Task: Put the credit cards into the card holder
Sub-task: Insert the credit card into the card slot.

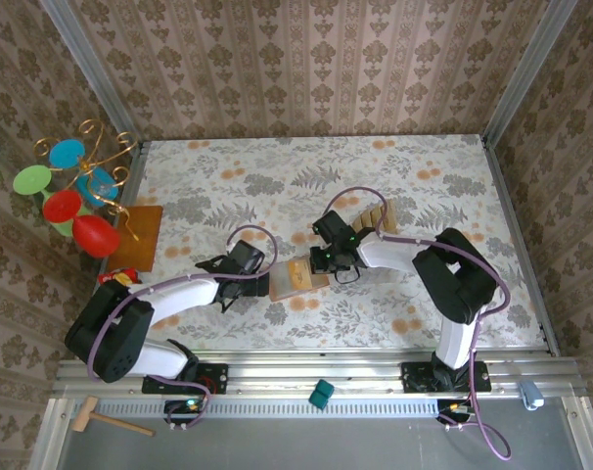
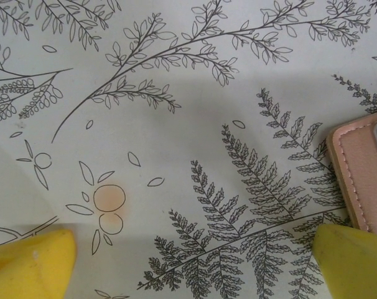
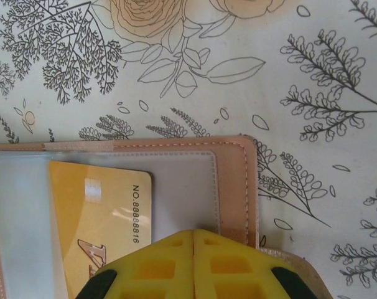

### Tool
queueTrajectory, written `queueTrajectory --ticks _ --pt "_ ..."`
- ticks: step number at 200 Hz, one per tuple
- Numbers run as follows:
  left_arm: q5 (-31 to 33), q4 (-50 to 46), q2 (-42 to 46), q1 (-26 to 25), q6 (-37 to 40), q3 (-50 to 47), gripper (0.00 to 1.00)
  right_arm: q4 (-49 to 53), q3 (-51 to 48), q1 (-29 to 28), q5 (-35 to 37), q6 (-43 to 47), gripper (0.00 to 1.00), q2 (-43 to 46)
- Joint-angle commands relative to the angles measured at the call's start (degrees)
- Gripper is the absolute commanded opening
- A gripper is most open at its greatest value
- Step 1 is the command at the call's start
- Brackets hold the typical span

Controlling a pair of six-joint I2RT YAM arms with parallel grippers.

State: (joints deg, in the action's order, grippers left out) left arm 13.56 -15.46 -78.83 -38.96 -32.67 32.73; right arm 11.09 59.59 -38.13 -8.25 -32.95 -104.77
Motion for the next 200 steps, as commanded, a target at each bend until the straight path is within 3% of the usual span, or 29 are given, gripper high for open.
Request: queueTrajectory --ticks 1,200 --pt "0.16 -0.52 -1.77 -0.42 -0.52 0.27 0.99 2.16 2.06 -0.26 1.18 0.86 0.09 -1.69" --pt "-0.23 0.61 -2.8 -0.85 -0.38 0.84 0.99 1.9 4.39 -3.08 -1.16 0.32 0.02 -2.98"
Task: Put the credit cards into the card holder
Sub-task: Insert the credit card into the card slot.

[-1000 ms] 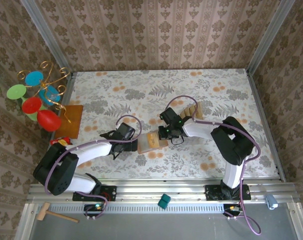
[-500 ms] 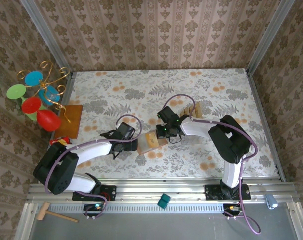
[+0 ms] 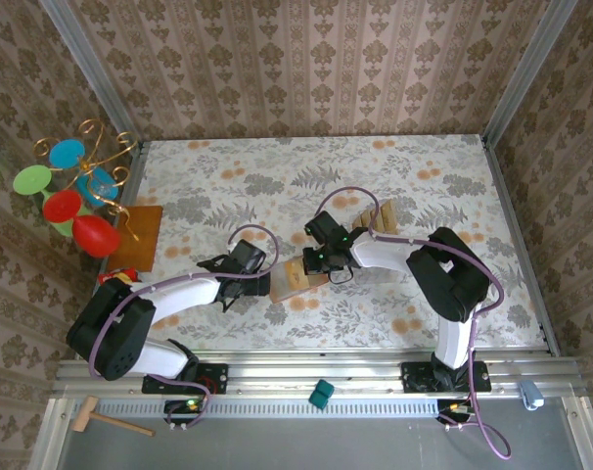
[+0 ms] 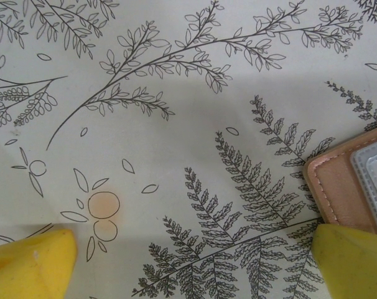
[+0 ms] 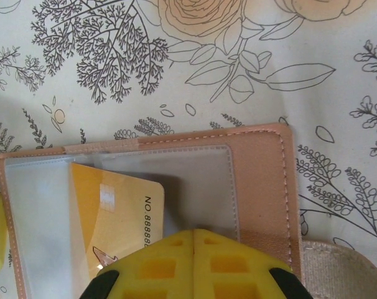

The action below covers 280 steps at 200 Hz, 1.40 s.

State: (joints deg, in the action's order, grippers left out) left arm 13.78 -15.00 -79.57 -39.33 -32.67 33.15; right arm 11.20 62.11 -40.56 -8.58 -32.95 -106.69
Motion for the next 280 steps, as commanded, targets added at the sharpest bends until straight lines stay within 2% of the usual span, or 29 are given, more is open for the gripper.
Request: queueTrajectory --ticks 1,57,104,132,166,225,280 --pt "-0.48 0.15 -2.02 -0.53 -0.38 0.43 0.99 1.84 1.92 -0.66 -0.83 0.33 0.02 -1.14" --pt "-0.6 0.33 -2.34 -0.75 -0.4 0.69 0.99 3.9 4.45 -1.64 0.73 1.29 0.03 -3.19" --pt "-0.68 0.51 -2.68 -1.0 -0.45 0.82 0.99 6.05 6.19 -1.88 2.8 2.16 0.11 -3.97" --pt "-0.44 0.5 -2.71 -0.93 -0.38 1.03 0.99 7.5 5.83 -1.58 5.68 2.79 0.12 -2.49" --pt "-0.49 0.54 -3.37 -0.22 0.37 2.21 0.99 7.5 2.57 -0.93 6.97 2.37 0.12 -0.47" --pt "-0.92 1.02 -7.33 1.54 3.79 7.07 0.99 4.28 -4.16 -1.3 5.02 -3.1 0.09 1.99" --pt "-1.55 1.73 -11.06 3.88 7.58 11.08 0.99 4.8 -6.43 -2.67 4.63 -6.12 0.08 5.33"
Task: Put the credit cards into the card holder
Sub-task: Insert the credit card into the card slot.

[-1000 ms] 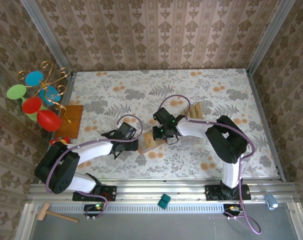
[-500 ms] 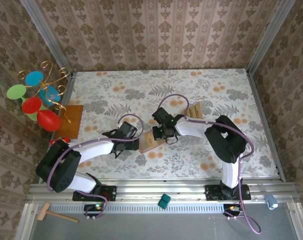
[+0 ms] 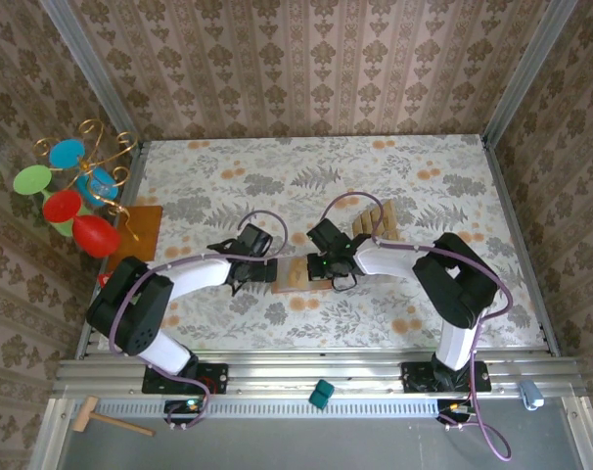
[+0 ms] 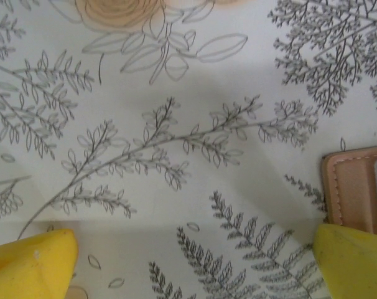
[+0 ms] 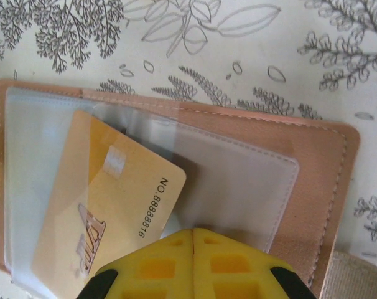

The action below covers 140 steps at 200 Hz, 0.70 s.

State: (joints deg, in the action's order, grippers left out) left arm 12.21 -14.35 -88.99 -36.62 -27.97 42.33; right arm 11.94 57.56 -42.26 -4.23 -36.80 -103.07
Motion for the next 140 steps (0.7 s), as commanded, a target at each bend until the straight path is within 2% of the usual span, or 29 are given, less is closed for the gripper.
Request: queueTrajectory --ticks 1,69,140 --pt "0.02 1.03 -1.68 1.19 2.9 1.93 0.99 4.14 -1.82 -0.97 0.36 -2.25 0.08 1.76" --pt "-0.62 1.18 -0.7 1.38 3.21 0.84 0.99 9.04 2.55 1.64 2.06 1.78 0.02 4.98" --pt "-0.93 1.87 -0.67 1.38 3.09 0.38 0.99 5.8 2.21 1.75 -1.54 1.03 0.0 2.35"
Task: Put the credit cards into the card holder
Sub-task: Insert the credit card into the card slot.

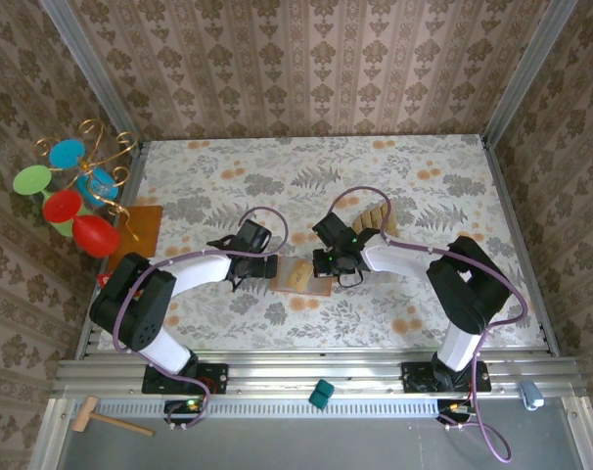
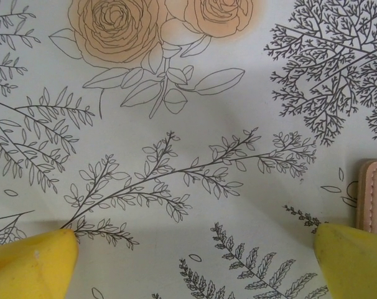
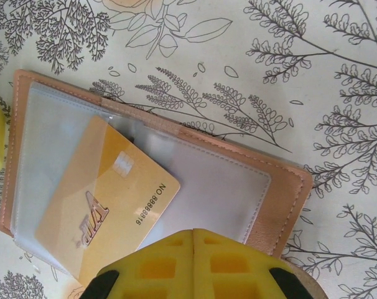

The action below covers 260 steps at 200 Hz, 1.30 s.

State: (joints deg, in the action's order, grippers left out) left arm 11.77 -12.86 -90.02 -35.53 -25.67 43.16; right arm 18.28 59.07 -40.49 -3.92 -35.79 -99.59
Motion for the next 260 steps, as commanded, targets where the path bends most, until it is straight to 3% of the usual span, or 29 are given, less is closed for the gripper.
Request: queueTrajectory --ticks 1,260 --pt "-0.51 0.38 0.36 0.28 0.8 -0.45 0.99 -0.58 0.7 -0.02 -1.91 0.02 0.0 -1.17" --pt "-1.06 1.37 0.12 0.29 0.29 -1.52 0.99 -0.57 7.96 0.33 -3.37 0.76 0.0 -7.77"
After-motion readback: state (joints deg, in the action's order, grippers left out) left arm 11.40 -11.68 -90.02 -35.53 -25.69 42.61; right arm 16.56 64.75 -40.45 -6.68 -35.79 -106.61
